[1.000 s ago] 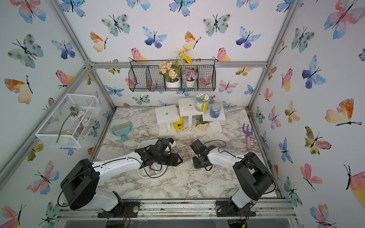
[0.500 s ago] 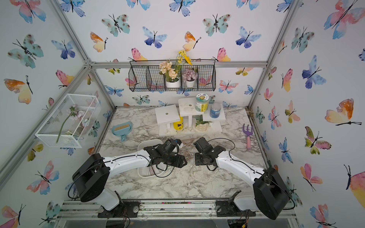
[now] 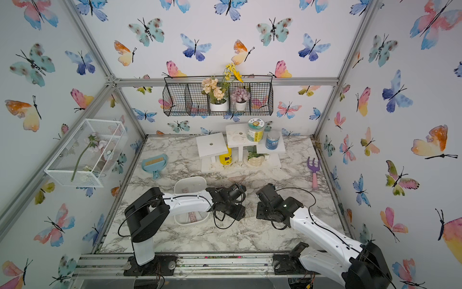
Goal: Put the scattered rulers into the storage box
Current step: Pick up the ruler from the center of the board.
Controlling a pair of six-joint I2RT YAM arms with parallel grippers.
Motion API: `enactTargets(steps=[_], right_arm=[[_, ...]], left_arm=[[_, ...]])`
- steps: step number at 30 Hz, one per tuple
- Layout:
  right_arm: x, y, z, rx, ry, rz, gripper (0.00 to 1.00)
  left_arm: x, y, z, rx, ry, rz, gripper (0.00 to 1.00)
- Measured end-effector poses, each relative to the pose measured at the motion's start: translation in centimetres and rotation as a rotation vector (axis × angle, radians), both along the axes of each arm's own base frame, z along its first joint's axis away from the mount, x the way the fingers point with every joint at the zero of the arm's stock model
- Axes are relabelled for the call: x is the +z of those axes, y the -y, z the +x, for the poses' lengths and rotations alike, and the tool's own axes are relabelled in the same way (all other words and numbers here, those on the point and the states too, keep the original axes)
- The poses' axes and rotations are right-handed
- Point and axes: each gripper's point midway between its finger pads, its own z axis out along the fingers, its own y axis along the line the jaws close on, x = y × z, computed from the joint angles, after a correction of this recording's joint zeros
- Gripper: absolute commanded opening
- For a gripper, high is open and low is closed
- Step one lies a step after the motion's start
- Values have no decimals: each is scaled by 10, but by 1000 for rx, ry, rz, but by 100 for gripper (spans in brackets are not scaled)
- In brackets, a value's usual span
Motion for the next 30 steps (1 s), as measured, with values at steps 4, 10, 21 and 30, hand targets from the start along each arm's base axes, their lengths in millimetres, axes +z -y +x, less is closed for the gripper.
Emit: enactTargets(steps=[4, 10, 21, 30], right_arm=[[-4, 1, -10, -23, -16, 46, 45], [-9, 2, -16, -49, -35, 73, 44], [-5, 3, -17, -52, -26, 86, 44], [1, 4, -18, -60, -6, 110, 44]], left_arm=[[0, 9, 8, -4, 31, 18, 51], [-4, 20, 16, -14, 60, 53, 51], [-8, 36, 18, -36, 141, 133, 49], [-11, 34, 18, -34, 187, 176, 42]])
